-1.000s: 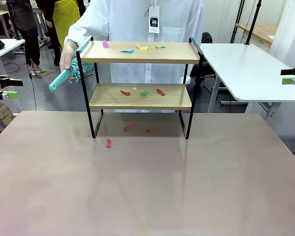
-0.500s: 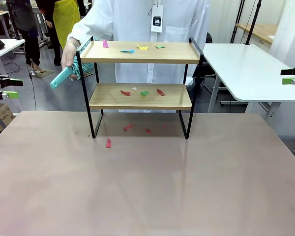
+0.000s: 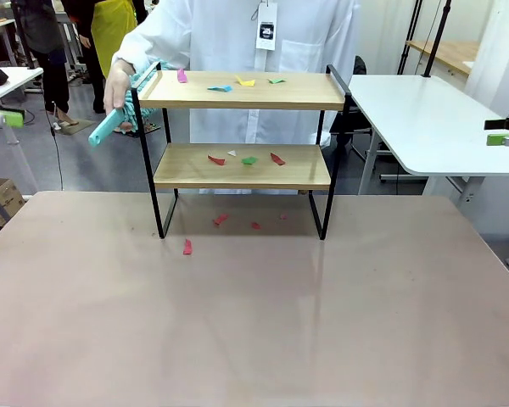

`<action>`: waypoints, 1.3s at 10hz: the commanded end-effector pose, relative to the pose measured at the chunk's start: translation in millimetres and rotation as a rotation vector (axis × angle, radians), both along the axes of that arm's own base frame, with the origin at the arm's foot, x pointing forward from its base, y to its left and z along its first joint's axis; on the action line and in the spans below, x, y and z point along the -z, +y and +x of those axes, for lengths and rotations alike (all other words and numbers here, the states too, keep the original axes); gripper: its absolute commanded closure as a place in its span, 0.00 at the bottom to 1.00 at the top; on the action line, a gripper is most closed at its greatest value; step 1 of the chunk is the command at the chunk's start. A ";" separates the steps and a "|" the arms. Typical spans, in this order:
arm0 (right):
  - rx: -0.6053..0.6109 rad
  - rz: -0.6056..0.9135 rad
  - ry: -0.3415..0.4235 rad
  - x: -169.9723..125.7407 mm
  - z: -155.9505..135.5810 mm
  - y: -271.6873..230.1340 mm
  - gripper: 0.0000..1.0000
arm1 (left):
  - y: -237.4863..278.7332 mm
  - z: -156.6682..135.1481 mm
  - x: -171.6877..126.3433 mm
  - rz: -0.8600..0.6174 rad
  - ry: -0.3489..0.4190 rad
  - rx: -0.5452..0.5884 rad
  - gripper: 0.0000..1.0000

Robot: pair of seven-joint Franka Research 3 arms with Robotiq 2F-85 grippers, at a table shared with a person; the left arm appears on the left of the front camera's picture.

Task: Clean the shelf.
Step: Pick up the Duster handed by the human.

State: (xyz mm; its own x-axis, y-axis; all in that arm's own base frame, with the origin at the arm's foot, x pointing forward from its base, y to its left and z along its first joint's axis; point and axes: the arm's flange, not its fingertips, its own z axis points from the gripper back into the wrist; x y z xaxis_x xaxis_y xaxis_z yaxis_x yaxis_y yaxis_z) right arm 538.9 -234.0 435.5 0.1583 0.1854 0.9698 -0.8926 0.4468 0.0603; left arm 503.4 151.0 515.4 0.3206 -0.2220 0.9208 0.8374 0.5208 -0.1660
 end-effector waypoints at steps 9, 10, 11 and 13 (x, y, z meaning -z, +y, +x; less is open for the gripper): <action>-0.001 0.000 -0.002 -1.0 0.4 1.3 0.00 | -180.9 -84.6 -81.0 0.353 0.240 -0.572 0.00; -0.001 0.000 -0.002 -1.0 0.4 1.3 0.00 | -184.9 -79.0 -68.2 0.347 0.242 -0.602 0.00; -0.001 0.000 -0.002 -1.0 0.4 1.3 0.00 | -188.4 -76.3 -57.8 0.332 0.264 -0.611 0.00; -0.001 0.000 -0.002 -1.0 0.4 1.3 0.00 | -187.4 -84.4 -79.9 0.344 0.231 -0.549 0.00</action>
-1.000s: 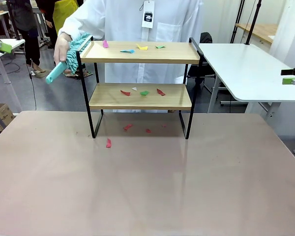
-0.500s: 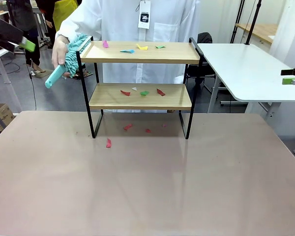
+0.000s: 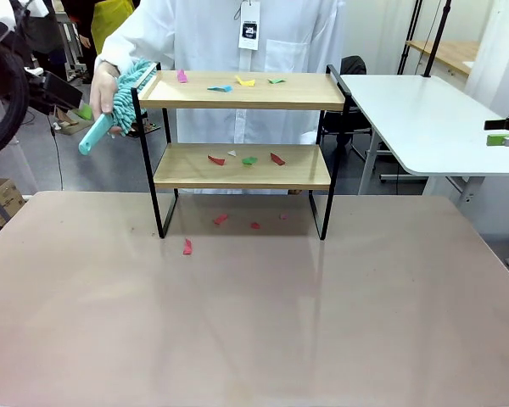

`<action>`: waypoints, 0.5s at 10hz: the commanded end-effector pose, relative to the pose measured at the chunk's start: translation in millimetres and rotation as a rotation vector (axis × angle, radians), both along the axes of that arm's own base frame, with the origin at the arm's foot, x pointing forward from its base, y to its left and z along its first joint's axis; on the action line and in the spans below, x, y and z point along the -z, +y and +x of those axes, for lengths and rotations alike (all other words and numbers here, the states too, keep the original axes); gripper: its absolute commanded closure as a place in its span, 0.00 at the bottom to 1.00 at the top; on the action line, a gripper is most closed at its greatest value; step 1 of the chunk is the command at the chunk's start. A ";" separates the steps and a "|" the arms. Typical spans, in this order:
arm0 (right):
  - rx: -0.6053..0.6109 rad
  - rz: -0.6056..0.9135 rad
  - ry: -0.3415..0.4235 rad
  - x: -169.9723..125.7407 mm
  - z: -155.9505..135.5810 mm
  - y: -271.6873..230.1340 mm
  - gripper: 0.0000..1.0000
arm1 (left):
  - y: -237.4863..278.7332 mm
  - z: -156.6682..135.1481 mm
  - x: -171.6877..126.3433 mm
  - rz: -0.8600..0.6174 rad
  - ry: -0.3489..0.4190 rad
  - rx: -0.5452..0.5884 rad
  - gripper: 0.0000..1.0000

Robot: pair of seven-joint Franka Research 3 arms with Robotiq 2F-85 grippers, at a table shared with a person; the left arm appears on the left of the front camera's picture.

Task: Clean the shelf.
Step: Pick up the Duster handed by the human.

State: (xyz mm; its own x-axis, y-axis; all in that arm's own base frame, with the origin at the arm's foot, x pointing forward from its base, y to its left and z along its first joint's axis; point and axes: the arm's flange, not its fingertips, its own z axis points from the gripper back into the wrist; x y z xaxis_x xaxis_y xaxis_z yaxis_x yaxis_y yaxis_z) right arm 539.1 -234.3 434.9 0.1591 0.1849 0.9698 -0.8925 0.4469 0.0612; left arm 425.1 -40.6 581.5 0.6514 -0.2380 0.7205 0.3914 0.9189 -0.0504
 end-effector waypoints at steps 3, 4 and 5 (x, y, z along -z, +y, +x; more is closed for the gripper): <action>-0.001 -0.001 -0.003 -1.6 0.2 1.6 0.00 | 1.6 -2.4 -5.7 -0.002 -0.008 0.010 0.00; -0.001 -0.001 -0.003 -1.6 0.2 1.6 0.00 | -9.4 0.5 -0.6 0.026 -0.027 -0.021 0.00; -0.001 -0.001 -0.003 -1.6 0.2 1.6 0.00 | -18.8 2.0 3.2 0.052 -0.057 -0.037 0.00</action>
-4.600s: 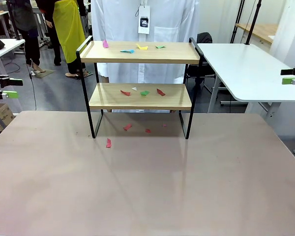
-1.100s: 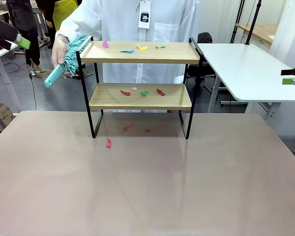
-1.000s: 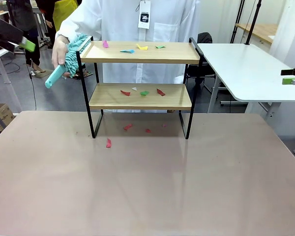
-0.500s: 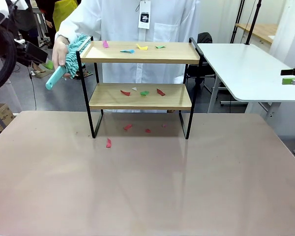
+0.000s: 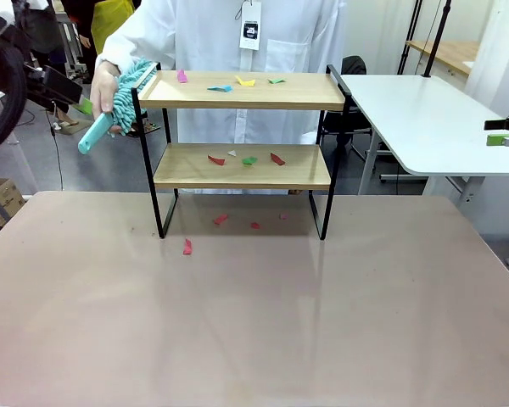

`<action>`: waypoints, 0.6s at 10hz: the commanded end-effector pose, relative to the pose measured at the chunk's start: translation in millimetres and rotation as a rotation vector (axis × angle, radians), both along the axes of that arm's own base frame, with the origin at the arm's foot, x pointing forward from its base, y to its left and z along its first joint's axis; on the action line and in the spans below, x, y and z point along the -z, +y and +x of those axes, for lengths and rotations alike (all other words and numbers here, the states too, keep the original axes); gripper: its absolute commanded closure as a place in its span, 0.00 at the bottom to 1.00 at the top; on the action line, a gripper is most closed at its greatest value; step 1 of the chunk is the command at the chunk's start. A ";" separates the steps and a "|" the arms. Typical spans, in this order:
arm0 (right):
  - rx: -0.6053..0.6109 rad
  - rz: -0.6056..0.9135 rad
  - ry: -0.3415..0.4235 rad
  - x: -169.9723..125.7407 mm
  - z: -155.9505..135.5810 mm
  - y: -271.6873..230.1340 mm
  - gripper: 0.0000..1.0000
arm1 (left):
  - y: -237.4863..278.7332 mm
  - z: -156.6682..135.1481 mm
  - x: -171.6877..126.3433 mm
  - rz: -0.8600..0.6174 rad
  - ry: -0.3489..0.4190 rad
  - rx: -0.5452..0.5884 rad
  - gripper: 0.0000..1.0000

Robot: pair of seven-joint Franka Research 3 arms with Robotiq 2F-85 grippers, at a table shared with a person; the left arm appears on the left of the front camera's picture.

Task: Clean the shelf.
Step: Pick up the Duster handed by the human.

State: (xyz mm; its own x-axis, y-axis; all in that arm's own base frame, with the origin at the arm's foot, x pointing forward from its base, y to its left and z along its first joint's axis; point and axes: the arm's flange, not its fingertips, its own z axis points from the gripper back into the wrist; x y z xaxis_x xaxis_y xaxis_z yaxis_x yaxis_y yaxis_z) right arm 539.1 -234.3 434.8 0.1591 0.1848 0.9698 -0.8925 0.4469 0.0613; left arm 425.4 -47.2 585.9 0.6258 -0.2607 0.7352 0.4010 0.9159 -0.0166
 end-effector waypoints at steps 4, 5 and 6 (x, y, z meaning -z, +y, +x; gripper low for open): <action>-0.001 -0.001 -0.003 -1.7 0.2 1.6 0.00 | -32.0 18.6 32.7 0.085 -0.018 -0.077 0.00; -0.001 -0.001 -0.003 -1.7 0.2 1.6 0.00 | -32.8 21.9 38.3 0.085 -0.002 -0.079 0.00; -0.001 -0.001 -0.003 -1.7 0.2 1.6 0.00 | -33.2 25.0 43.4 0.084 0.009 -0.084 0.00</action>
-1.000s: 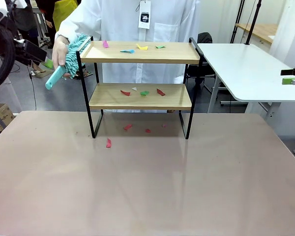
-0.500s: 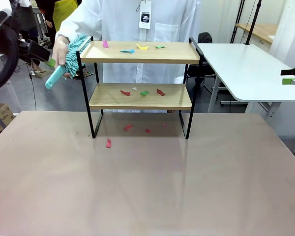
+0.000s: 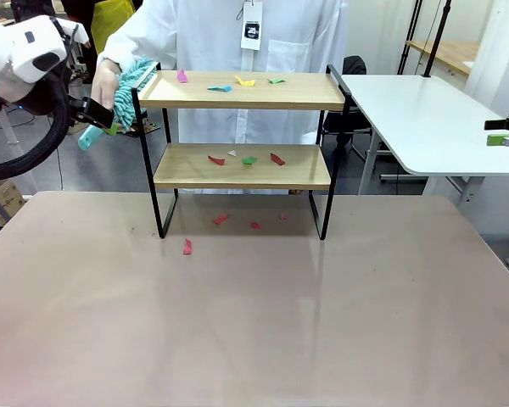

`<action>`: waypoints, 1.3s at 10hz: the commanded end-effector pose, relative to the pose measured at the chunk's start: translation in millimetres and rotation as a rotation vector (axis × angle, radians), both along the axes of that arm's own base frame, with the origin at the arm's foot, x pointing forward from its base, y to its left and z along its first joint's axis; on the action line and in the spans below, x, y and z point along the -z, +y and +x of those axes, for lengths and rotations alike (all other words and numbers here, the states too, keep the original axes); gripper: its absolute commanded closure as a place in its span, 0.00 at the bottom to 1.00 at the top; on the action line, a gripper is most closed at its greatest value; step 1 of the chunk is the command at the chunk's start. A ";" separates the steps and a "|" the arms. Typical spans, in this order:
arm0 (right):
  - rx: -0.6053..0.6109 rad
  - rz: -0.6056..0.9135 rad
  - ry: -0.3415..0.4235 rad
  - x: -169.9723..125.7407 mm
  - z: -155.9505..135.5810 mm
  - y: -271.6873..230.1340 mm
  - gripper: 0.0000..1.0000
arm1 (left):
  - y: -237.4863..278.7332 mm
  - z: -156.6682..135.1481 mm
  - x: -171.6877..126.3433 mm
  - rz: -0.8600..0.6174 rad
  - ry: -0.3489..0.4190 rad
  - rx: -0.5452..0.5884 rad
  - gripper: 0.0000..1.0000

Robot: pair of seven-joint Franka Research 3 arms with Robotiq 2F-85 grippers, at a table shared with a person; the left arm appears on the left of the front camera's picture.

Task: Clean the shelf.
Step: Pick up the Duster handed by the human.

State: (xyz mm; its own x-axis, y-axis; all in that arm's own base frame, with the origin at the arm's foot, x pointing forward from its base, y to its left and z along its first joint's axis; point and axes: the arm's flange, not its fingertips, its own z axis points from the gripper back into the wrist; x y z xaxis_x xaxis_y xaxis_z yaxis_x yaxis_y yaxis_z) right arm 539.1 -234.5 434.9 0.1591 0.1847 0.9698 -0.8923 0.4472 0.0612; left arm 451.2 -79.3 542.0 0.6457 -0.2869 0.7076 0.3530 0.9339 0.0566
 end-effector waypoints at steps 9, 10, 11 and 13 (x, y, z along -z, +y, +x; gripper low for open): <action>-0.002 -0.001 -0.003 -1.6 0.2 1.8 0.00 | 0.2 9.1 6.7 0.024 -0.013 -0.099 1.00; -0.002 -0.001 -0.003 -1.6 0.2 1.8 0.00 | -0.4 8.9 7.3 0.054 -0.033 -0.127 0.94; -0.002 -0.001 -0.003 -1.6 0.2 1.8 0.00 | -1.7 8.6 7.7 0.054 -0.024 -0.123 1.00; -0.002 -0.001 -0.003 -1.6 0.2 1.8 0.00 | -1.9 8.1 7.2 0.060 -0.023 -0.142 1.00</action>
